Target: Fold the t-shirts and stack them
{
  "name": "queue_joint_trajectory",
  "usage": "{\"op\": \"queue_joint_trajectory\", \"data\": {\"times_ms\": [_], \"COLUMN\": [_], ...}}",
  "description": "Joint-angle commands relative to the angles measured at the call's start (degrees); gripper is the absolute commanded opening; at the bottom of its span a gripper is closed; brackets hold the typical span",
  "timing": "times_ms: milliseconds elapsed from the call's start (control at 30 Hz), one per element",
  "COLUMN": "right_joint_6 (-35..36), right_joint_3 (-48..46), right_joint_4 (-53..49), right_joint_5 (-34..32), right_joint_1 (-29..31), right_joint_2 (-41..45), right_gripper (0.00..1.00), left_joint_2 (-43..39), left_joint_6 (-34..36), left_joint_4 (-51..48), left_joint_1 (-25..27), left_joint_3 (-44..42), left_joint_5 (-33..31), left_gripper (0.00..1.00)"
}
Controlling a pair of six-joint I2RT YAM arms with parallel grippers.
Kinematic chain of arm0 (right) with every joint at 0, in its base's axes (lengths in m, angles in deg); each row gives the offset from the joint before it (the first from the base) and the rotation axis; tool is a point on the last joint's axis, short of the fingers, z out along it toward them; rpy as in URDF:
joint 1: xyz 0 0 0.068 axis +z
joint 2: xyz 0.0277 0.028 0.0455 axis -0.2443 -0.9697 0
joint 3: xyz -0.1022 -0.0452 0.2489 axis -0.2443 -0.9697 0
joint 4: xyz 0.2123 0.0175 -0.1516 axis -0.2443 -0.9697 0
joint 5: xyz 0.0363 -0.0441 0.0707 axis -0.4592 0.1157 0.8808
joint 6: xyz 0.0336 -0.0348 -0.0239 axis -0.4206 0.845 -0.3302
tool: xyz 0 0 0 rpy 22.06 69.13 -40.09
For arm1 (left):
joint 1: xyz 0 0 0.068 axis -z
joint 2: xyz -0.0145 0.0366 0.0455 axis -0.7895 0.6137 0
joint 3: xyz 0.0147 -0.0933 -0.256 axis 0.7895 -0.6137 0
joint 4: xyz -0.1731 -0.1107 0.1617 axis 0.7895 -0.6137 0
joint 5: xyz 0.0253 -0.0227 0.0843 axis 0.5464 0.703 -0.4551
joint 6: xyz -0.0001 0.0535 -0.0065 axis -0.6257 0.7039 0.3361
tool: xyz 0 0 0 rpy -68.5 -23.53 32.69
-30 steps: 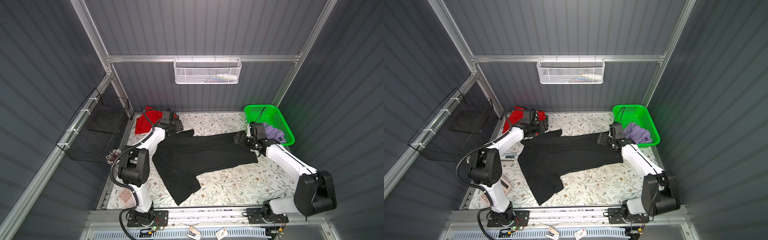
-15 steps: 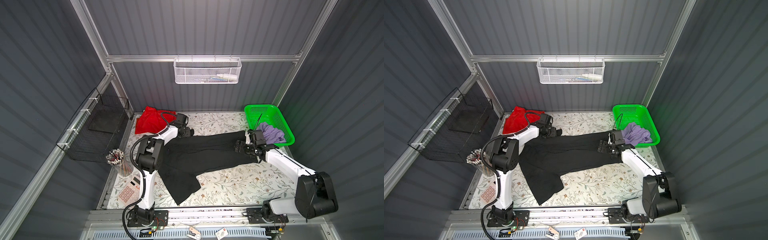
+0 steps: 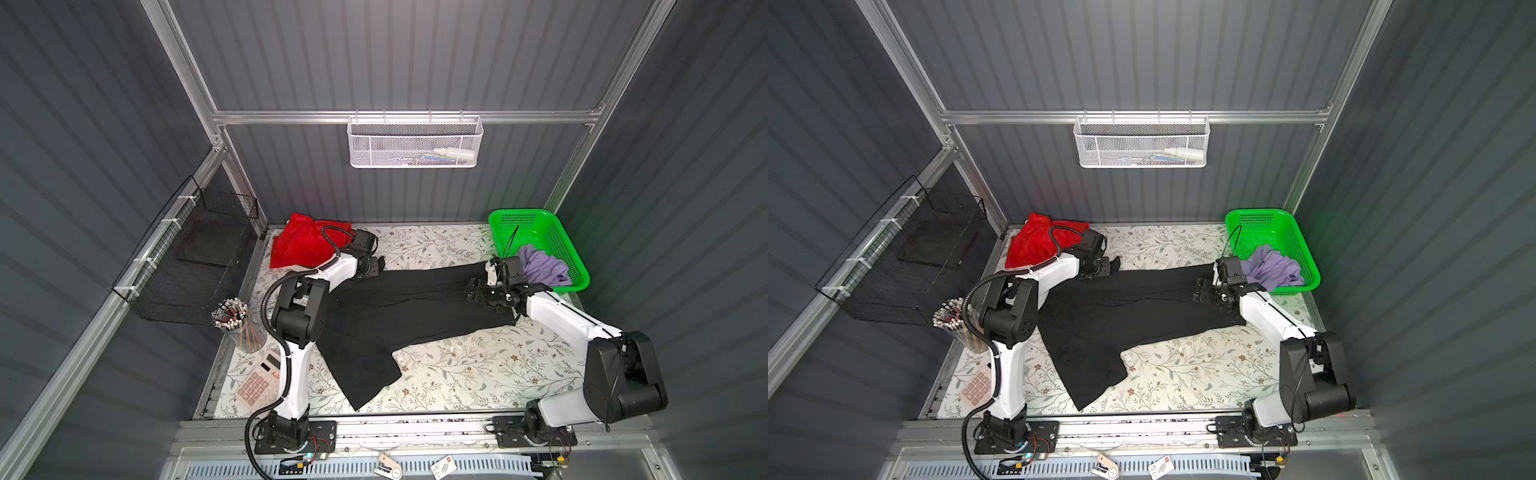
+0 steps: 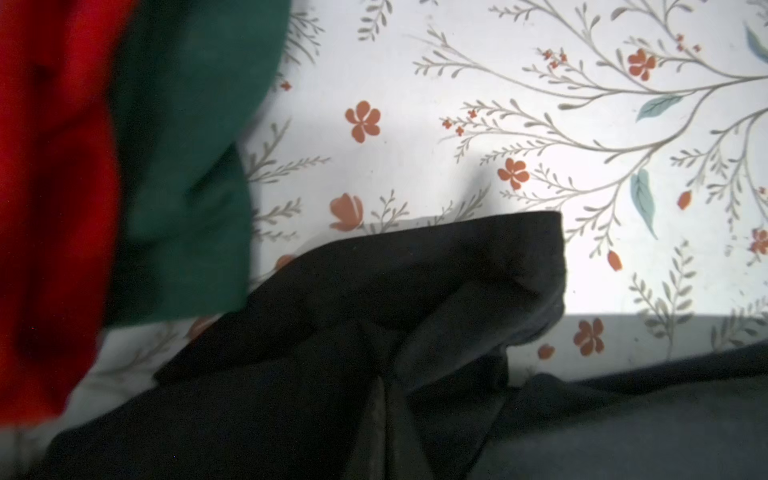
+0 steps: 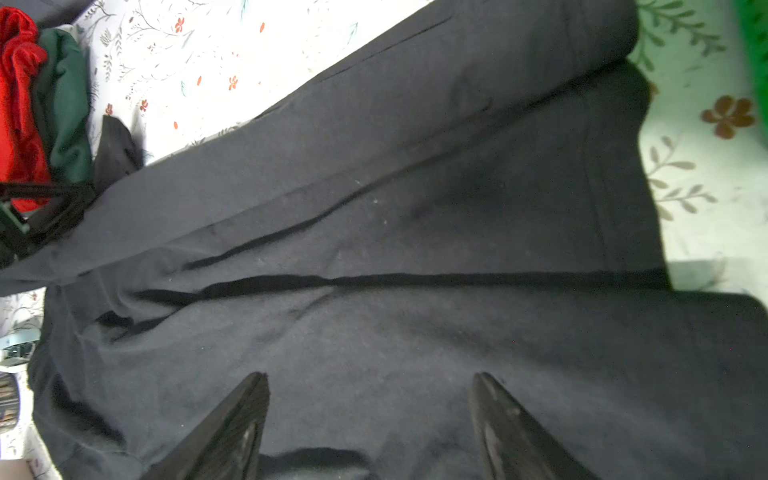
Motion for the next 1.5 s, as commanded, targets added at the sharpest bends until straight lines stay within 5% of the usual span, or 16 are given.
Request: {"op": "queue_joint_trajectory", "data": {"times_ms": [0, 400, 733, 800, 867, 1033, 1233, 1467], "right_joint_6": [-0.52, -0.46, -0.53, -0.60, -0.77, -0.99, -1.21, -1.55], "right_joint_3": [1.80, 2.38, 2.90, 2.90, 3.07, 1.84, 0.19, -0.86], "right_joint_4": [0.49, 0.41, -0.09, -0.12, -0.30, -0.62, -0.91, -1.36], "right_joint_5": [1.55, 2.73, 2.75, 2.79, 2.92, 2.73, 2.30, 1.96], "right_joint_1": [-0.20, -0.15, -0.15, -0.15, -0.19, -0.06, 0.12, 0.39], "right_joint_2": [-0.90, -1.66, -2.10, -2.17, -2.27, -1.09, -0.43, -0.43], "right_gripper": [0.78, 0.73, 0.73, 0.73, 0.73, 0.74, 0.75, 0.75], "left_joint_2": [-8.16, -20.06, -21.98, -22.18, -23.33, -28.91, -29.20, -17.97], "left_joint_6": [-3.27, -7.83, -14.69, -15.06, -16.17, -15.68, -11.41, -5.00], "left_joint_4": [4.32, 11.69, 10.93, 10.69, 10.40, 9.50, 5.31, -1.30], "left_joint_1": [1.14, 13.20, 18.30, 18.81, 19.09, 18.66, 8.10, -0.01], "left_joint_3": [-5.70, -21.48, -29.03, -30.29, -31.89, -32.42, -24.45, -9.43], "left_joint_5": [-4.80, -23.05, -26.26, -26.64, -28.01, -31.89, -20.03, -10.20], "left_gripper": [0.00, 0.00, 0.00, 0.13, 0.52, 0.61, 0.64, 0.71]}}
